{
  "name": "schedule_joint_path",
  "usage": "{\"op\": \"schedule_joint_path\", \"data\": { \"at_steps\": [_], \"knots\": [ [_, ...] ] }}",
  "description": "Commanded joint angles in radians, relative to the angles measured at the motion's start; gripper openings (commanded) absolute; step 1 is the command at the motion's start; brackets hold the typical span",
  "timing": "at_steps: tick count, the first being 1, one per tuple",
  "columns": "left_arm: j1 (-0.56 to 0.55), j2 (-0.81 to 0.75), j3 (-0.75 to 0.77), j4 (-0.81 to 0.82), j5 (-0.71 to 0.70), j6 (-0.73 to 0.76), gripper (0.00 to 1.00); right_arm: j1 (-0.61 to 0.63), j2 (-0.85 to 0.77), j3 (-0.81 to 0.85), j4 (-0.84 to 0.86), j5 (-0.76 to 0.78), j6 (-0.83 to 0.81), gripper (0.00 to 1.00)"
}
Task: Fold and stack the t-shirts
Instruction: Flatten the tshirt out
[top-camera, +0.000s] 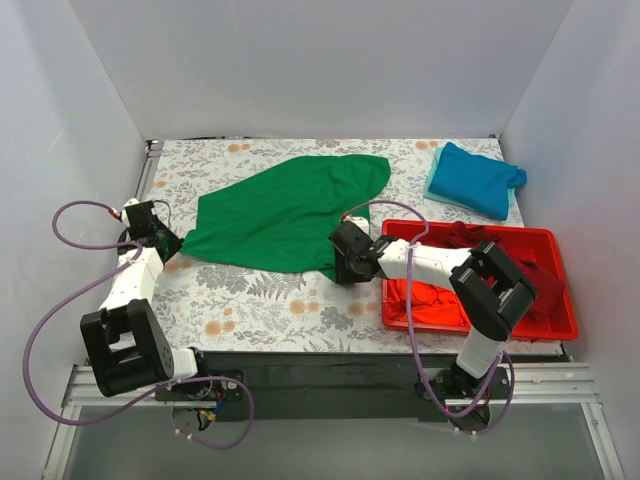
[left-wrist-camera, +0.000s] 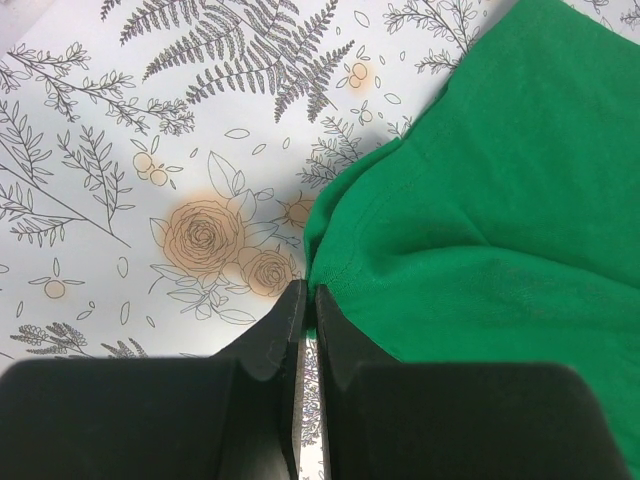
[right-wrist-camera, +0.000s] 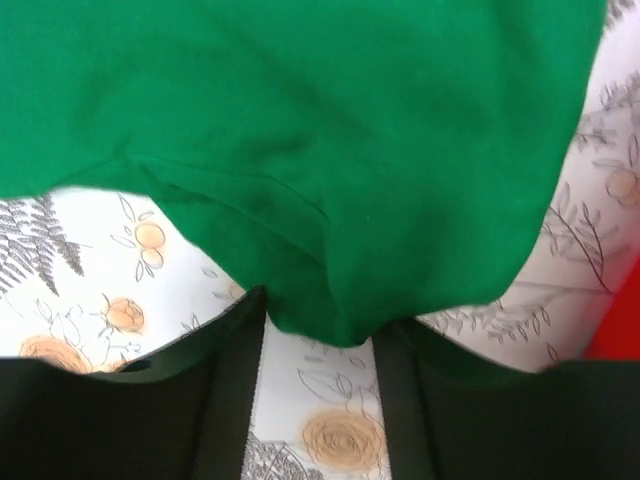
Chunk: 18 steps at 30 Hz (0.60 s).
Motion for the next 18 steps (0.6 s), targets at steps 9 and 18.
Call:
{"op": "schedule_joint_path", "data": {
  "at_steps": [9, 18],
  "knots": [
    [0.005, -0.013, 0.008, -0.005, -0.062, 0.012, 0.00, -0.001, -0.028, 0.116, -0.067, 0.025, -0.044, 0.01],
    [0.104, -0.031, 0.014, -0.009, -0.095, 0.009, 0.00, -0.001, -0.266, 0.076, -0.268, -0.001, -0.142, 0.01]
  ]
}}
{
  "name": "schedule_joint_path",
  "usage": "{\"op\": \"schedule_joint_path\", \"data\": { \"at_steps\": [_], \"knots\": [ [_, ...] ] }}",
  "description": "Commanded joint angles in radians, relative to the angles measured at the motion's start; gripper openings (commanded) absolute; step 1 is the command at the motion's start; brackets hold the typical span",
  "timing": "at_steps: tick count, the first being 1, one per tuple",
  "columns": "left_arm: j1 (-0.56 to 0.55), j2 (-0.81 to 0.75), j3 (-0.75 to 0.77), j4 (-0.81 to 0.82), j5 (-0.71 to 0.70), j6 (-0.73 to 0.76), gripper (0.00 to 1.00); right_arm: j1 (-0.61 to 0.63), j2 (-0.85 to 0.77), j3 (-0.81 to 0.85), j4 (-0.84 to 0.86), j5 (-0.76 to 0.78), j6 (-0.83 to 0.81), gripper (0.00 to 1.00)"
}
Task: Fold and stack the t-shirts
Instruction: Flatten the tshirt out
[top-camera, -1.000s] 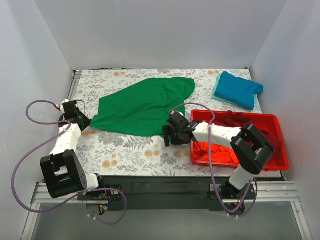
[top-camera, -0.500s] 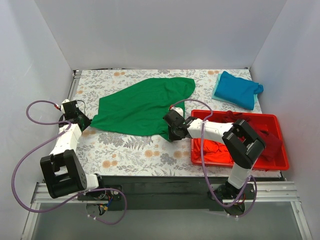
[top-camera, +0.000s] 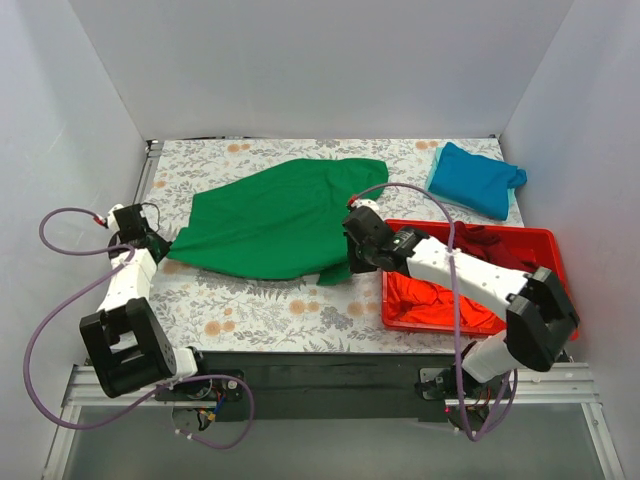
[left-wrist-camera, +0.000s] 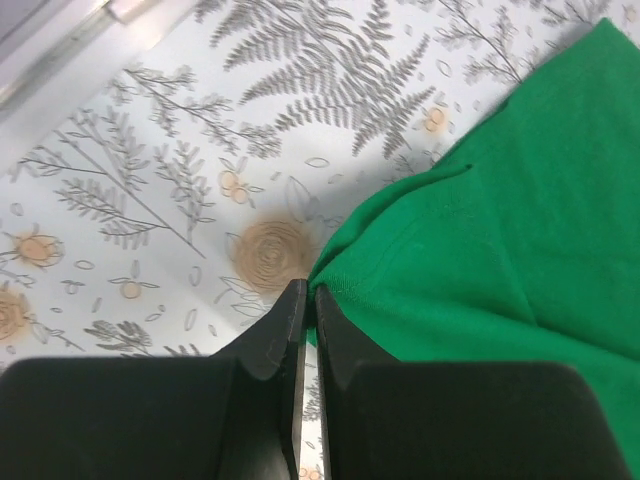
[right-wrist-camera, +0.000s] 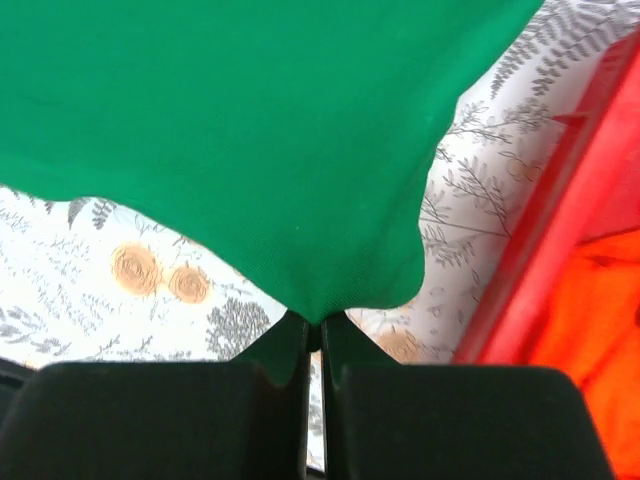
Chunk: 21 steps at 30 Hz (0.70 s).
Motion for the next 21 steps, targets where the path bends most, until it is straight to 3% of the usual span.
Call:
{"op": "schedule_joint_path", "data": {
  "at_steps": [1, 9, 21],
  "knots": [
    [0.043, -0.035, 0.014, -0.002, -0.036, 0.009, 0.00, -0.002, -0.067, -0.003, -0.112, 0.015, -0.056, 0.01],
    [0.087, -0.029, 0.012, -0.002, -0.044, 0.008, 0.00, -0.005, -0.058, 0.026, -0.142, 0.046, -0.078, 0.06],
    [0.103, -0.047, 0.008, 0.001, -0.053, -0.003, 0.00, -0.006, -0.076, 0.198, -0.249, -0.086, -0.168, 0.09]
  ]
}}
